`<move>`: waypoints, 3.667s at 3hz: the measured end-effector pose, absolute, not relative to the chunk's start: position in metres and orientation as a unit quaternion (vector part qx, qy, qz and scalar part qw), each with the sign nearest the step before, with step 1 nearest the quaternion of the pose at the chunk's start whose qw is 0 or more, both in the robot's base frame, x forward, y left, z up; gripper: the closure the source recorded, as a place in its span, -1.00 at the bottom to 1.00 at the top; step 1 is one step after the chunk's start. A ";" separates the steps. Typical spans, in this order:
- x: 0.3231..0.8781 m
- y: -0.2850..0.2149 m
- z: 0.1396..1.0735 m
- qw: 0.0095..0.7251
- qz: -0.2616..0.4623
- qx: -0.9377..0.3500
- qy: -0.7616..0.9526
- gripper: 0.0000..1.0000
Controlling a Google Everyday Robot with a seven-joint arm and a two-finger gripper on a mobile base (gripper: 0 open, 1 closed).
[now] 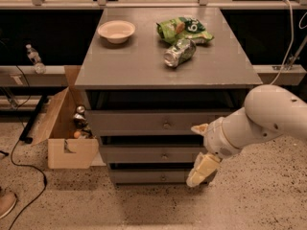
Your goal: Open bottom drawer
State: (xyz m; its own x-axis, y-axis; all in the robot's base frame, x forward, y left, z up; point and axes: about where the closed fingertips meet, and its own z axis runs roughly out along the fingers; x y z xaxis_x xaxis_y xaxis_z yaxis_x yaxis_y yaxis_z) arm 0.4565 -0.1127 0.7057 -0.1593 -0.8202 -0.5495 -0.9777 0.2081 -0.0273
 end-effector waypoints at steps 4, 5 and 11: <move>0.460 -0.114 0.497 0.216 0.149 -0.634 0.727 -1.00; 0.469 -0.118 0.472 0.216 0.166 -0.638 0.720 -1.00; 0.535 -0.177 0.262 0.225 0.172 -0.680 0.676 -1.00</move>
Offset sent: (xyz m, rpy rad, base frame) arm 0.0018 -0.0068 -0.2071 -0.1120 -0.0565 0.0868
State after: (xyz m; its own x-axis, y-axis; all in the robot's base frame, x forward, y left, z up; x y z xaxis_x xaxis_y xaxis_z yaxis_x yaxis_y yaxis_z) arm 0.5349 -0.1771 0.2625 0.0258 -0.8423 -0.5384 -0.9971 0.0169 -0.0743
